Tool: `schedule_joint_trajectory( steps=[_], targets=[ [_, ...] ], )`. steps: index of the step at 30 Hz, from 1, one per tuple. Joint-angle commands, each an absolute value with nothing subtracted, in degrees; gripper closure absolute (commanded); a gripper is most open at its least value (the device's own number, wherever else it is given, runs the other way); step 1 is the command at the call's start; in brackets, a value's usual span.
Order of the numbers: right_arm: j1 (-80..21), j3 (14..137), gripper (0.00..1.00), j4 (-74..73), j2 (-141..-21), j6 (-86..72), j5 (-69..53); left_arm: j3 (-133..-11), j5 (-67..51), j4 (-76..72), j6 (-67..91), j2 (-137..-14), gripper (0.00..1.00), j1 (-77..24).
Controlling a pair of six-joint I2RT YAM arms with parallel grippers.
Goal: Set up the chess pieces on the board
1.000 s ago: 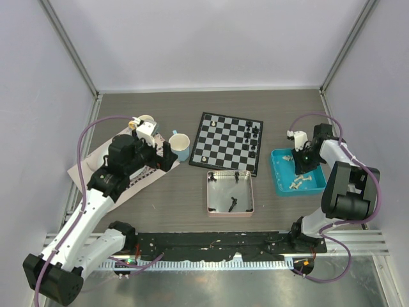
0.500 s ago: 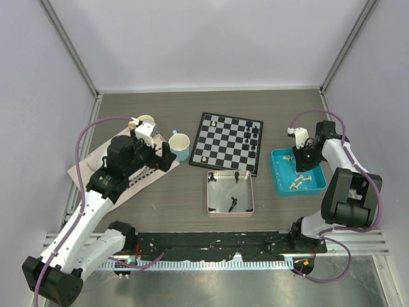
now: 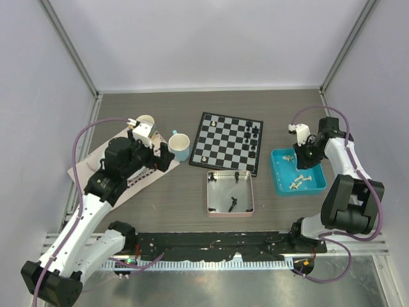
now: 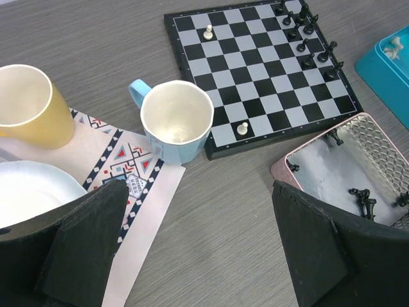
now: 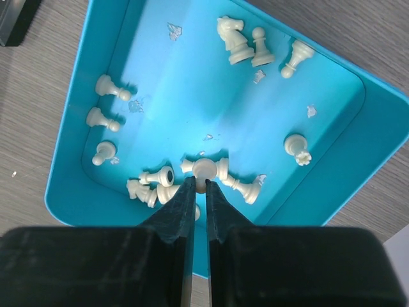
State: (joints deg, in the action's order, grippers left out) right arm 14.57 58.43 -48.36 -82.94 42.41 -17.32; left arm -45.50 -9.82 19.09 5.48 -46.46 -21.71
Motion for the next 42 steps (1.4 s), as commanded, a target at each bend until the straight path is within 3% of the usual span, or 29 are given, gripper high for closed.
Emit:
schedule_joint_trajectory(
  steps=[1, 24, 33, 42],
  targets=[
    [14.15, 61.61, 0.99, -51.06, -80.33, 43.94, -18.81, -45.09, -8.53, 17.05, 4.48, -45.0, 0.0, -21.53],
    [8.62, 77.86, 0.99, -63.1, -80.77, 44.48, -24.69, -43.42, -6.59, 15.56, 4.22, -41.4, 0.0, -21.53],
    [0.18, 81.65, 0.99, -63.1, -82.44, 43.06, -26.36, -42.98, -6.24, 15.21, 3.78, -41.22, 0.0, -21.53],
    [-10.54, 87.97, 0.99, -67.67, -89.55, 52.9, -34.8, -41.49, -8.08, 13.1, 2.2, -39.82, 0.0, -21.53]
  ],
)
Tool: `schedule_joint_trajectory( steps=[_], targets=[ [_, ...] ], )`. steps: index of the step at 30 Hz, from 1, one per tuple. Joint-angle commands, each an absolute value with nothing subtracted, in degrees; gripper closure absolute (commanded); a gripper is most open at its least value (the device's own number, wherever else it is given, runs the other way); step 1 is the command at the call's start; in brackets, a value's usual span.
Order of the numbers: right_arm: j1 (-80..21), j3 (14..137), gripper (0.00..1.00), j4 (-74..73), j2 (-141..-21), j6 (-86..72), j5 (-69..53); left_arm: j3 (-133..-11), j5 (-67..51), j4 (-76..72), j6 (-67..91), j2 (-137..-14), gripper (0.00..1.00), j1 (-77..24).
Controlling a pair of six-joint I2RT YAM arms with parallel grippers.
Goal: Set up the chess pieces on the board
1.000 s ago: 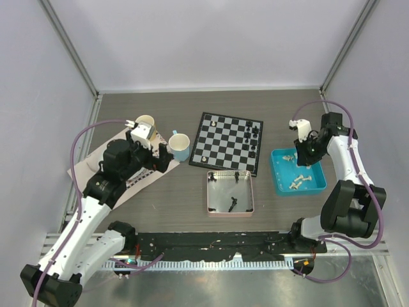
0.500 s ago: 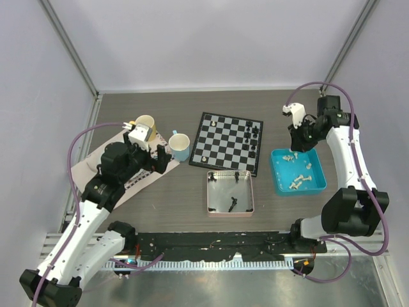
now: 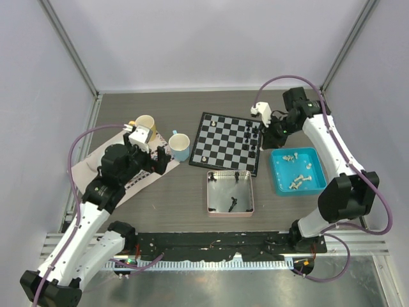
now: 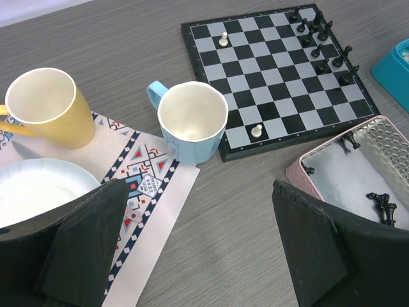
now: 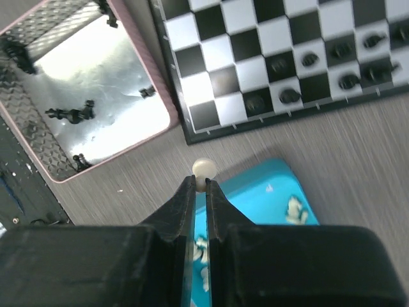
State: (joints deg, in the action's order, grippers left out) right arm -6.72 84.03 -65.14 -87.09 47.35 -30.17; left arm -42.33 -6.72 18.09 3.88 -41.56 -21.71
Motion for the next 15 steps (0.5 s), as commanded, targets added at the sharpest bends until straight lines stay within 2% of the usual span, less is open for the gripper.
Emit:
schedule_joint_trajectory(
  steps=[1, 15],
  targets=[
    [-11.33, 89.2, 0.99, -67.85, -90.34, 53.35, -35.33, -40.96, -8.26, 12.66, 1.76, -38.86, 0.0, -21.53],
    [-21.79, 99.23, 0.99, -67.68, -100.02, 52.91, -38.67, -37.97, -9.32, 9.32, 0.26, -35.07, 0.0, -21.53]
  ],
)
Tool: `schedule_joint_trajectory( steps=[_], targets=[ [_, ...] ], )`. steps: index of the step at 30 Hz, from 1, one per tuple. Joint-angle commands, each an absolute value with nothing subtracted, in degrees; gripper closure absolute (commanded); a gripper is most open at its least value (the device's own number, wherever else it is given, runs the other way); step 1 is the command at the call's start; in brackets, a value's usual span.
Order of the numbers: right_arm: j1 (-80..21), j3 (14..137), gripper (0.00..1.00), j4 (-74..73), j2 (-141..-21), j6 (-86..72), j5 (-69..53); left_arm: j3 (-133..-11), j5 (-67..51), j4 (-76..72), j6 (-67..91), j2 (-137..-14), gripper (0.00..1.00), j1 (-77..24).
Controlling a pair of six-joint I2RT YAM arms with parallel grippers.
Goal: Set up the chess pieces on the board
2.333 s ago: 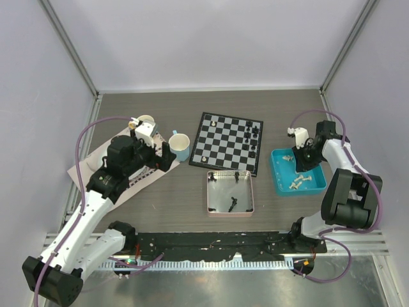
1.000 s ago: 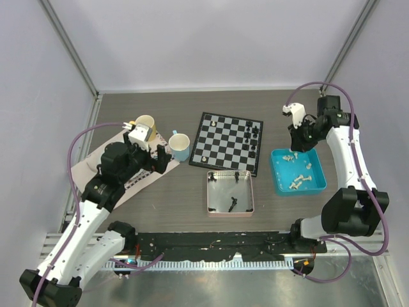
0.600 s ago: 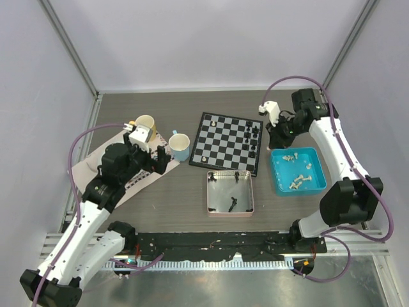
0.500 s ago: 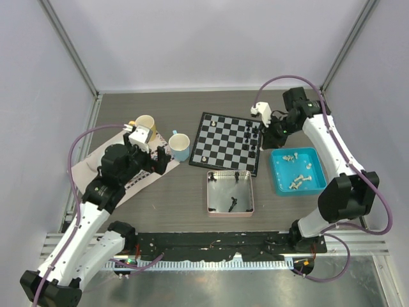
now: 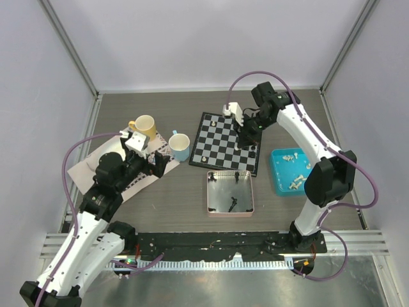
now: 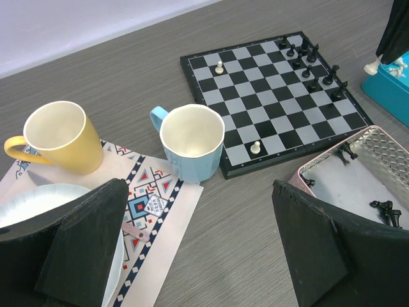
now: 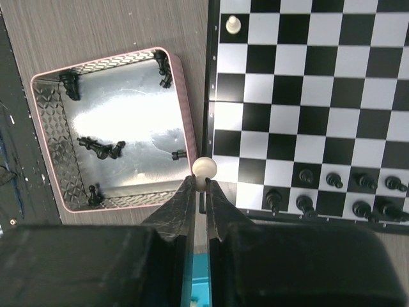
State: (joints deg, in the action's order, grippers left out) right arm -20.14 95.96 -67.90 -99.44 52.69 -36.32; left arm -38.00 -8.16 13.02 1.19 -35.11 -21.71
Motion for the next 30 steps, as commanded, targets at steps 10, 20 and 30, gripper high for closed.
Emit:
schedule_joint_trajectory(
  steps=[10, 20, 30],
  targets=[
    [-27.59, 105.37, 0.98, -71.8, -106.08, 56.25, -40.87, -37.88, -9.41, 9.05, 0.26, -34.63, 0.0, -21.53],
    [-31.11, 108.72, 0.98, -58.81, -111.69, 40.97, -29.12, -37.62, -8.0, 8.62, 0.26, -33.4, 0.0, -21.53],
    [-36.12, 116.53, 0.97, -53.61, -122.41, 31.73, -17.41, -36.65, -5.1, 7.38, 0.26, -30.85, 0.0, -21.53]
  ],
)
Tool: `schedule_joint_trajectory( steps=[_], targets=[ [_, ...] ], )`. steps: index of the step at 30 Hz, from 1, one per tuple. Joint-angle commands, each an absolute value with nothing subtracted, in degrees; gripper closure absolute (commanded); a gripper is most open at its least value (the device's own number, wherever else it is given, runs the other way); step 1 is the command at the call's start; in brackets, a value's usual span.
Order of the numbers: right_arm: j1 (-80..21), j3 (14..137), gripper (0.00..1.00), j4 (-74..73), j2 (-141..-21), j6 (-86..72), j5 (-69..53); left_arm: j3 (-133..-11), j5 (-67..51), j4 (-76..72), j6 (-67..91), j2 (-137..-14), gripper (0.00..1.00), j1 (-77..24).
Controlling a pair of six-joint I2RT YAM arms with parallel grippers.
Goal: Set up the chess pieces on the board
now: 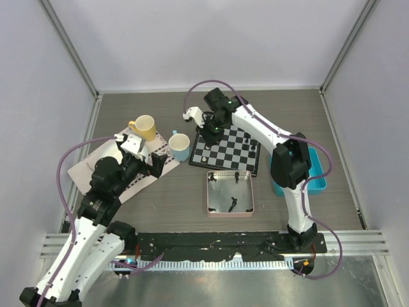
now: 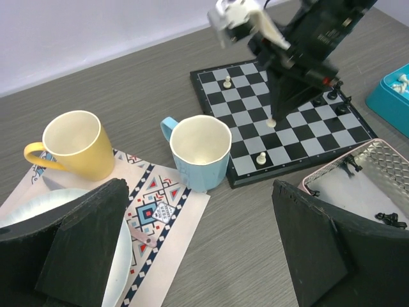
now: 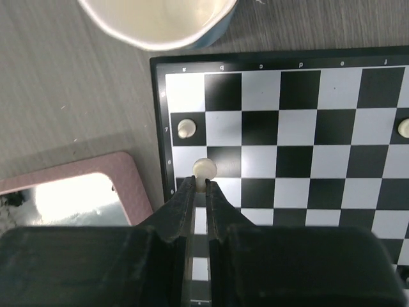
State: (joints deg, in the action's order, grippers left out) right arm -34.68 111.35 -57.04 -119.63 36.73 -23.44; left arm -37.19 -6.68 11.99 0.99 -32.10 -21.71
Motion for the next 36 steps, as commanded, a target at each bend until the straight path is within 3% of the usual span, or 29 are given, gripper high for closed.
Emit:
schedule_joint_trajectory(
  steps=[1, 10, 36],
  targets=[
    [-36.21, 117.41, 0.97, -53.61, -123.48, 31.21, -16.88, -36.74, -5.1, 7.38, 0.26, -30.68, 0.0, -21.62],
    [-37.88, 120.32, 0.96, -54.14, -129.28, 30.94, -13.1, -36.65, -5.18, 7.21, 0.26, -30.41, 0.0, -21.53],
    [-39.73, 120.06, 0.92, -57.04, -131.92, 32.25, -11.25, -36.65, -5.54, 7.12, 0.26, -30.32, 0.0, -21.53]
  ],
)
